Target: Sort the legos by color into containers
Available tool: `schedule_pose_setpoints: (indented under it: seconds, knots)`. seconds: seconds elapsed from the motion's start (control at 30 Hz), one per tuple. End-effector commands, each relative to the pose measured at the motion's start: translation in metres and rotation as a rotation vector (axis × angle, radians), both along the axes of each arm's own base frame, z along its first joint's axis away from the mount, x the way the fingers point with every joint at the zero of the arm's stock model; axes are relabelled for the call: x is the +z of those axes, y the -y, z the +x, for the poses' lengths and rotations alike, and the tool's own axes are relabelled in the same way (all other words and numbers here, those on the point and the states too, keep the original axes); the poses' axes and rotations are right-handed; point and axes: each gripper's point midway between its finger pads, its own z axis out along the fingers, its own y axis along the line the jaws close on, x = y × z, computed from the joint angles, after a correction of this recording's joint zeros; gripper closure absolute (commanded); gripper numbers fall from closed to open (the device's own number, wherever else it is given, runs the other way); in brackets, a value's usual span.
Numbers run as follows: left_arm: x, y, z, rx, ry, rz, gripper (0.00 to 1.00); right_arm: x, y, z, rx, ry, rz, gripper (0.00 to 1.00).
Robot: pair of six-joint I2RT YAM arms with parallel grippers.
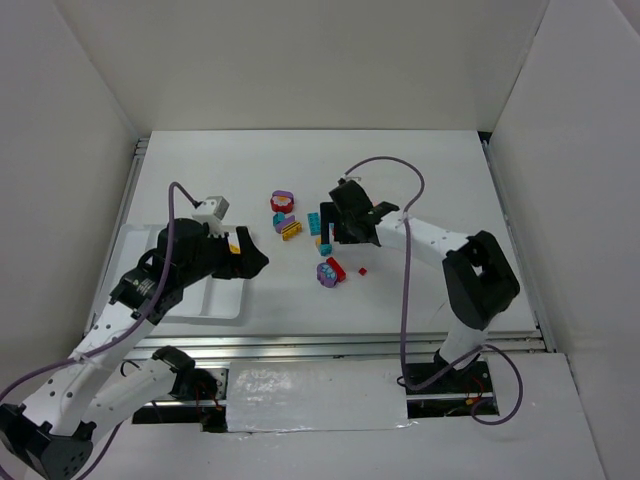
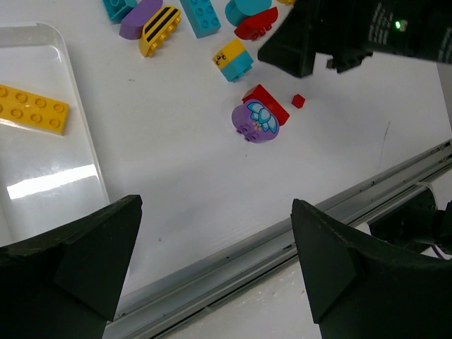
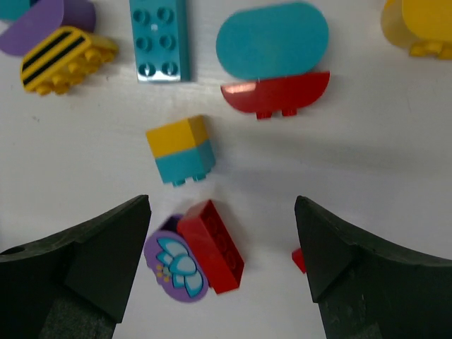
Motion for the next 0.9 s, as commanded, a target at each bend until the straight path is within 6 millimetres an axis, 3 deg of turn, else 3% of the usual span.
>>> schedule_pose_setpoints:
  seconds: [0.0, 0.07, 0.17, 0.37, 0.87]
  knots:
    - [0.003, 0.004, -0.002, -0.033, 0.021, -0.006, 0.01, 0.002, 0.01, 0.035, -0.072, 0.026, -0.075, 0.1]
    - [0.005, 0.005, -0.003, -0.04, 0.028, -0.013, 0.01, 0.006, 0.012, 0.047, -0.076, 0.036, -0.079, 0.1]
    - [0.004, 0.008, -0.005, -0.056, 0.028, -0.019, 0.0, -0.007, 0.02, 0.063, -0.082, 0.001, -0.075, 0.1]
    - [0.003, 0.014, -0.006, -0.087, 0.02, -0.033, 0.01, -0.031, 0.015, 0.066, 0.007, -0.052, -0.084, 0.1]
    - [0.002, 0.027, -0.013, -0.161, 0.02, -0.086, 0.0, -0.057, 0.013, 0.084, 0.061, -0.097, -0.104, 0.1]
